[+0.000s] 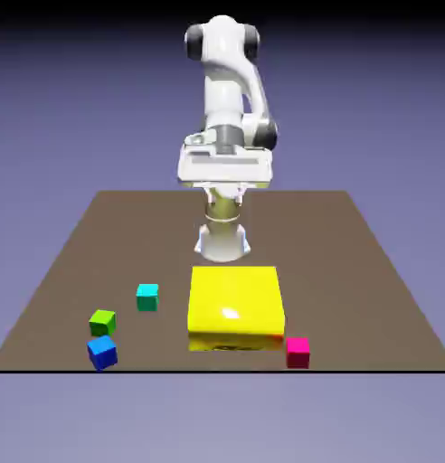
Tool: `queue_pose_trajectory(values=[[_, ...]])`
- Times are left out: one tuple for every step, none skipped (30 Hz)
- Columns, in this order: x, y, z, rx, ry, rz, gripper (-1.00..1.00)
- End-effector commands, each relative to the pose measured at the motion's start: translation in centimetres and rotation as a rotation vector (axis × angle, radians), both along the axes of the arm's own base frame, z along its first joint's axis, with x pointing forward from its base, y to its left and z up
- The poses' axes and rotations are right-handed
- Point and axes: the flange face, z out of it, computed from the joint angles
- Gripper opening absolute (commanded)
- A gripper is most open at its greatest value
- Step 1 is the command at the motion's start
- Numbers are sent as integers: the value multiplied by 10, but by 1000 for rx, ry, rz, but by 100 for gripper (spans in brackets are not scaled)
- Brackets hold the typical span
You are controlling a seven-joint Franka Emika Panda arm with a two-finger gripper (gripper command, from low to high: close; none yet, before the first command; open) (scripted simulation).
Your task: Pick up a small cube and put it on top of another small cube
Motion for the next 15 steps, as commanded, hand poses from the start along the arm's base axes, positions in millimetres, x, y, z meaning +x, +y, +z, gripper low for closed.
queue_pose_trajectory(values=[[7, 4, -6, -14, 27, 38, 0], [14, 8, -12, -29, 54, 76, 0], [21, 12, -19, -44, 80, 114, 0], [28, 16, -25, -59, 106, 153, 0], [34, 20, -33, -75, 132, 193, 0], [41, 25, -40, -91, 157, 233, 0], [47, 30, -48, -107, 182, 273, 0], [53, 35, -56, -124, 206, 314, 0], [58, 40, -64, -141, 230, 356, 0], [64, 45, -72, -158, 253, 397, 0], [69, 51, -80, -176, 276, 440, 0], [74, 56, -89, -194, 298, 482, 0], [79, 62, -98, -212, 320, 525, 0], [83, 68, -107, -231, 342, 568, 0], [87, 74, -116, -249, 363, 611, 0]])
